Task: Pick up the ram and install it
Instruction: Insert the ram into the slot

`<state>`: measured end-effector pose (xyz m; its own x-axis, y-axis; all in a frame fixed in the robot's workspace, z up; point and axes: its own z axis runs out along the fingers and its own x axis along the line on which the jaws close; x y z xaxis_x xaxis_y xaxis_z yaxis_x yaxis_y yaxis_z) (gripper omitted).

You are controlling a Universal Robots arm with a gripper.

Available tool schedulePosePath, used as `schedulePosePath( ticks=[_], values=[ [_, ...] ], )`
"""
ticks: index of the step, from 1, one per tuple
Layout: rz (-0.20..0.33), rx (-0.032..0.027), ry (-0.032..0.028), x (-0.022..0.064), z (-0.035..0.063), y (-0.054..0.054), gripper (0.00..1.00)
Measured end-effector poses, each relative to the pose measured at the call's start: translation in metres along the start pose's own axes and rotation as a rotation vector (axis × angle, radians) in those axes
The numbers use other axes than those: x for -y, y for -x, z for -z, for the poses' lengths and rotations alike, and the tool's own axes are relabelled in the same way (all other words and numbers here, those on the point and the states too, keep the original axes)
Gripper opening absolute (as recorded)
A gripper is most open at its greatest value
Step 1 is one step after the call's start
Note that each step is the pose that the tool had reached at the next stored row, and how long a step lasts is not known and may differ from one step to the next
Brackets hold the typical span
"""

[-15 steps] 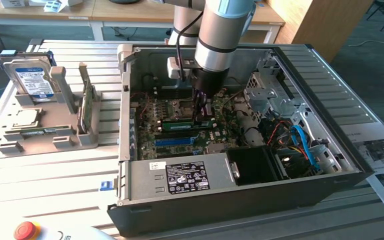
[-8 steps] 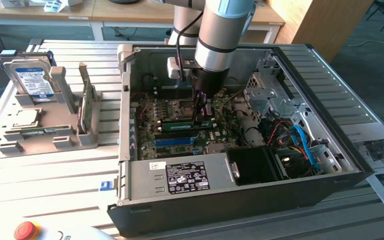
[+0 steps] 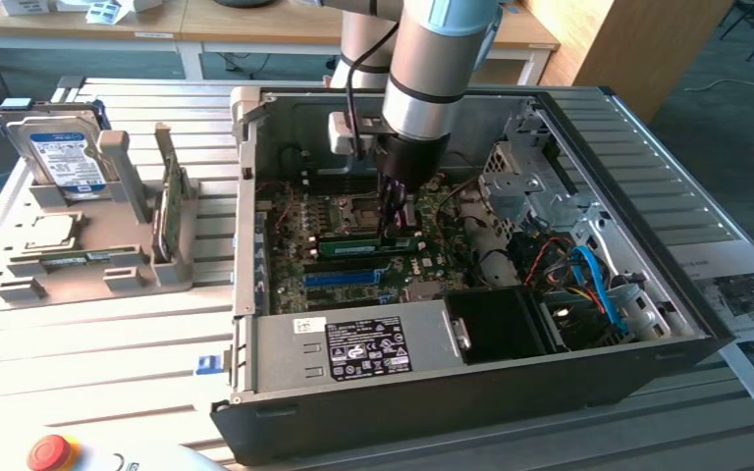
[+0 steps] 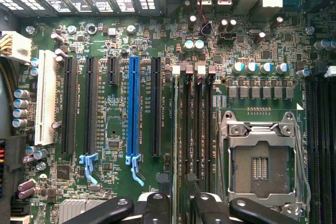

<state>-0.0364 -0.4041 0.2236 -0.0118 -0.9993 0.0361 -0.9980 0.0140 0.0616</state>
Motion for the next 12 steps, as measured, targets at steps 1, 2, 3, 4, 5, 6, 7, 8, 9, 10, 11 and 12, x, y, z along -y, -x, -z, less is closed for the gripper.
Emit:
schedulePosePath(
  ticks=[1, 2, 3, 4, 5, 6, 7, 8, 9, 10, 11, 12],
  values=[
    [0.000, -0.0003, 0.0001, 0.0000, 0.0005, 0.000, 0.25],
    [0.000, -0.0002, 0.0000, -0.0001, 0.0012, 0.000, 0.25],
    [0.000, -0.0002, 0.0001, -0.0002, 0.0026, 0.000, 0.25],
    [0.000, -0.0002, 0.0000, -0.0002, 0.0039, 0.000, 0.25],
    [0.000, -0.0002, 0.0000, -0.0003, 0.0055, 0.000, 0.25],
    [0.000, -0.0003, 0.0000, -0.0005, 0.0072, 0.000, 0.25],
    [0.000, -0.0004, 0.0000, -0.0005, 0.0089, 0.000, 0.25],
    [0.000, -0.0006, 0.0000, -0.0007, 0.0107, 0.000, 0.25],
    [0.000, -0.0008, 0.0000, -0.0008, 0.0125, 0.000, 0.25],
    [0.000, -0.0012, 0.0000, -0.0009, 0.0144, 0.000, 0.25],
    [0.000, -0.0014, 0.0000, -0.0010, 0.0164, -0.001, 0.25],
    [0.000, -0.0015, 0.0000, -0.0011, 0.0185, -0.001, 0.25]
  ],
)
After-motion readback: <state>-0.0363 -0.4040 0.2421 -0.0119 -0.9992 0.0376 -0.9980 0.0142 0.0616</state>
